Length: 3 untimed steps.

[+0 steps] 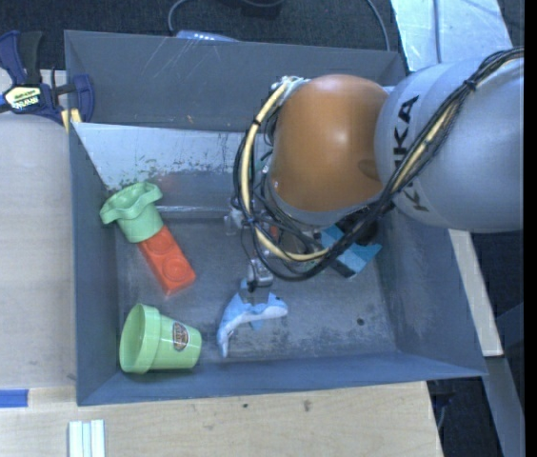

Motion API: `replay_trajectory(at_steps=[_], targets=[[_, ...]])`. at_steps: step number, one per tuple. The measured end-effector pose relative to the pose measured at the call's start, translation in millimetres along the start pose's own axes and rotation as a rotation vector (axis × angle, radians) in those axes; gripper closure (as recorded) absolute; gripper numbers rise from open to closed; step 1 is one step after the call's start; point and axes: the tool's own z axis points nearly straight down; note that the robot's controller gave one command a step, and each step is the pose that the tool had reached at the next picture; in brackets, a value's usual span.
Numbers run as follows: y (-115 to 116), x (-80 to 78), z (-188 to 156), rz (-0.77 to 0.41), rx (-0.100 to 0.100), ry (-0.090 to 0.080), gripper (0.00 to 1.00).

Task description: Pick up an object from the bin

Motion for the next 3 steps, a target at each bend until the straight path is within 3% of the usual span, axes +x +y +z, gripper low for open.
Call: replay_trajectory(at_steps=[1, 2, 3], targets=[[-11.3, 24.4, 62.2, -0.239, 0.000, 0.003, 0.00], [-12.8, 35.0, 102.2, -0.297, -0.001, 0.010, 0.00], [-33.5, 16.0, 110.8, -0.698, -0.001, -0.003, 1.00]])
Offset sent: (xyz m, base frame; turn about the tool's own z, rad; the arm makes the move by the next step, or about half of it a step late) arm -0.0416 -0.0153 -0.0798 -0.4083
